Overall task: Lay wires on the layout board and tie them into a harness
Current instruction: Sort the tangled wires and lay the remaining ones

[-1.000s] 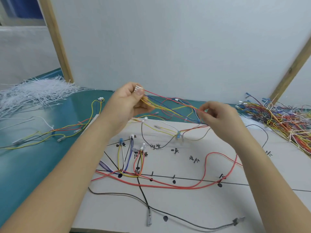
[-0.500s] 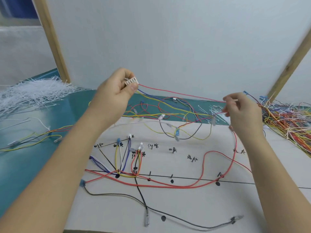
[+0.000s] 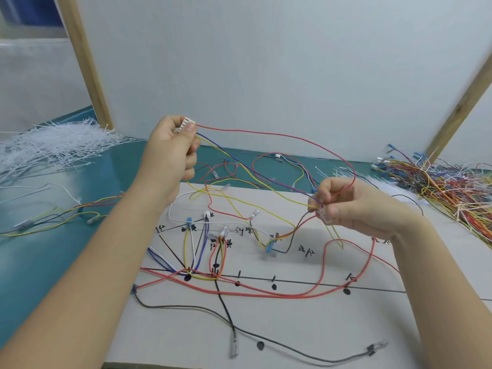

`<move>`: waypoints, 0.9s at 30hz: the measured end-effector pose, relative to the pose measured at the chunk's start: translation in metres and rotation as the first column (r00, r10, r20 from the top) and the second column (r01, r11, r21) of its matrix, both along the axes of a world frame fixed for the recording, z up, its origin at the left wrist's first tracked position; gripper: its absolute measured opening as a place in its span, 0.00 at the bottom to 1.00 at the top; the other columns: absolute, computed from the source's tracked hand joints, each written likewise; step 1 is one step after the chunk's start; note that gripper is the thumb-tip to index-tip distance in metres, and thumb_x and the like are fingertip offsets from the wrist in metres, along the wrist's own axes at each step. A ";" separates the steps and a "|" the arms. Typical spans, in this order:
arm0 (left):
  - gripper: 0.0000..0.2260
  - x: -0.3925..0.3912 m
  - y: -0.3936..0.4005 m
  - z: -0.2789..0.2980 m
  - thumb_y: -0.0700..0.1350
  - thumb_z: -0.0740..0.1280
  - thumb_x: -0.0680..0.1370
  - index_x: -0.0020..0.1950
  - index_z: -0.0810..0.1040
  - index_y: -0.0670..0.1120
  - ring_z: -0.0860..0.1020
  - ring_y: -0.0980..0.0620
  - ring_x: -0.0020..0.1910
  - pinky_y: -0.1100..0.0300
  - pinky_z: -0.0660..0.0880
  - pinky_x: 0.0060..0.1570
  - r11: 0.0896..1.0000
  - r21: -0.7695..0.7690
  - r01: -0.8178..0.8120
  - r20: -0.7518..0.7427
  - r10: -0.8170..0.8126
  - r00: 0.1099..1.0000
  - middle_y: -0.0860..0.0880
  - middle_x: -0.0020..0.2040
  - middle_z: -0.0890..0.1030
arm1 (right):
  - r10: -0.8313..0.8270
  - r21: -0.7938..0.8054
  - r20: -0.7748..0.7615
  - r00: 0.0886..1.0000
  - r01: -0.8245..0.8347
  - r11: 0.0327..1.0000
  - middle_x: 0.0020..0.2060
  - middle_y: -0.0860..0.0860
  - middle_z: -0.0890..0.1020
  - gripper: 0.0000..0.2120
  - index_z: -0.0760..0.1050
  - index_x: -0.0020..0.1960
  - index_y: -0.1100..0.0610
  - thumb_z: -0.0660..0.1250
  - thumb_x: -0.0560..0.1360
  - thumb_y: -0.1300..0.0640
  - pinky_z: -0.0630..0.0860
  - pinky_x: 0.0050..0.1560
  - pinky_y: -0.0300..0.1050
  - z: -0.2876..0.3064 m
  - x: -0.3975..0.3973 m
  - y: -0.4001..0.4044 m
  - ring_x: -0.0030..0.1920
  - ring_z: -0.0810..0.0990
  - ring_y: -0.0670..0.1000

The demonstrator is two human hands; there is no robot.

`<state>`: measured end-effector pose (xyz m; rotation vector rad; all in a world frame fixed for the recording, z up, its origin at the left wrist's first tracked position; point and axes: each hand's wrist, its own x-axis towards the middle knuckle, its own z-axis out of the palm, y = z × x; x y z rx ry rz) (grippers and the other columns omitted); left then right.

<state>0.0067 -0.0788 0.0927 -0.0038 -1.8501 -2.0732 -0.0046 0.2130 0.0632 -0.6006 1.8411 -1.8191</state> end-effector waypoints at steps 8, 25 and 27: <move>0.09 -0.002 -0.003 -0.001 0.43 0.56 0.82 0.42 0.66 0.50 0.56 0.60 0.19 0.73 0.52 0.19 1.000 -0.027 0.006 0.058 -0.005 0.998 0.51 0.31 0.66 | -0.390 -0.068 -0.207 0.897 0.385 0.920 0.28 0.48 0.77 0.15 0.65 0.37 0.55 0.67 0.69 0.72 0.71 0.28 0.35 0.002 -0.006 -0.011 0.28 0.73 0.46; 0.09 -0.001 -0.005 -0.001 0.43 0.56 0.82 0.42 0.67 0.49 0.56 0.60 0.19 0.72 0.52 0.19 1.000 0.020 0.017 0.070 -0.019 0.997 0.52 0.31 0.66 | -0.387 -0.362 0.019 0.922 0.367 0.857 0.28 0.51 0.73 0.15 0.67 0.38 0.58 0.57 0.73 0.76 0.80 0.41 0.43 -0.003 -0.004 -0.024 0.31 0.78 0.50; 0.09 -0.001 -0.008 -0.001 0.43 0.57 0.82 0.41 0.67 0.49 0.56 0.60 0.19 0.72 0.52 0.18 0.999 0.040 0.004 0.069 -0.007 0.998 0.52 0.31 0.66 | -0.339 -0.340 0.003 0.941 0.320 0.884 0.30 0.51 0.75 0.12 0.72 0.42 0.59 0.60 0.71 0.74 0.80 0.39 0.42 -0.005 -0.004 -0.022 0.31 0.79 0.50</move>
